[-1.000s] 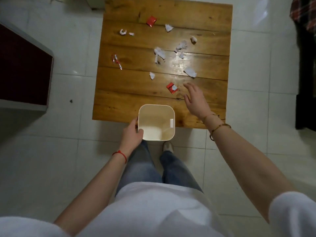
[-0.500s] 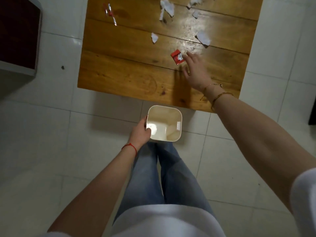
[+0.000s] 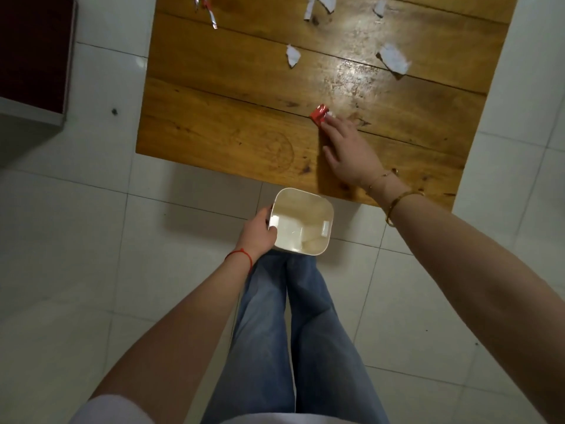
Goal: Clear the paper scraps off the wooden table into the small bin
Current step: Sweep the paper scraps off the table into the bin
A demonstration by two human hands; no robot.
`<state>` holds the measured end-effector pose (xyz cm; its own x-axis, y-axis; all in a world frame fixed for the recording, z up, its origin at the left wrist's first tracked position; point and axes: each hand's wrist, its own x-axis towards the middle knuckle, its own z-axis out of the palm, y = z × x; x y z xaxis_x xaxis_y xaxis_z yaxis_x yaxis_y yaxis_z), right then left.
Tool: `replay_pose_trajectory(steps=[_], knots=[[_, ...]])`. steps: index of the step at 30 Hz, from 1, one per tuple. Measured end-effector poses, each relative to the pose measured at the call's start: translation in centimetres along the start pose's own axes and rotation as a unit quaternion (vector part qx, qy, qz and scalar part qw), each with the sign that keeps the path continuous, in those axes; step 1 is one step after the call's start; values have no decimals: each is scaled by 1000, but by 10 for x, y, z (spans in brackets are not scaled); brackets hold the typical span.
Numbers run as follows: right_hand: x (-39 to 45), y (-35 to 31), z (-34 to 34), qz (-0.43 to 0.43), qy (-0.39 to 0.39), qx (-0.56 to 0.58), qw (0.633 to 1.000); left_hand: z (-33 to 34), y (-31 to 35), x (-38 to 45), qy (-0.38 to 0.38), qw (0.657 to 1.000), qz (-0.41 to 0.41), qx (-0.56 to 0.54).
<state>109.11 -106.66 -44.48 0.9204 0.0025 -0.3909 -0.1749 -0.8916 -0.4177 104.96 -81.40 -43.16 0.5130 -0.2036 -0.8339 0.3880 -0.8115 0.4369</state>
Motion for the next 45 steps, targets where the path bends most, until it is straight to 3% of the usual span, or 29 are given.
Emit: replay_pose_trajectory(steps=[13,20,25,33,37,45], knots=[[-78,-47,49,-176,-74,36,981,-2,-9,13,17,998,-34,-52],[9,-40,3,-26,54,16,998,-11,-8,19,26,997,-46,-55],[88,-30,-29,22,49,-15,998,-13,-6,20,26,997,-52,-53],[141,-30,-37,-17,3,-32,999,-18,-1,18,14,997,-50,-59],[110,-33,-25,-81,-2,-78,994,-19,2,17,13,997,-52,-58],[-43,-54,55,-166,-87,-30,982,-15,3,9,13,996,-60,-60]])
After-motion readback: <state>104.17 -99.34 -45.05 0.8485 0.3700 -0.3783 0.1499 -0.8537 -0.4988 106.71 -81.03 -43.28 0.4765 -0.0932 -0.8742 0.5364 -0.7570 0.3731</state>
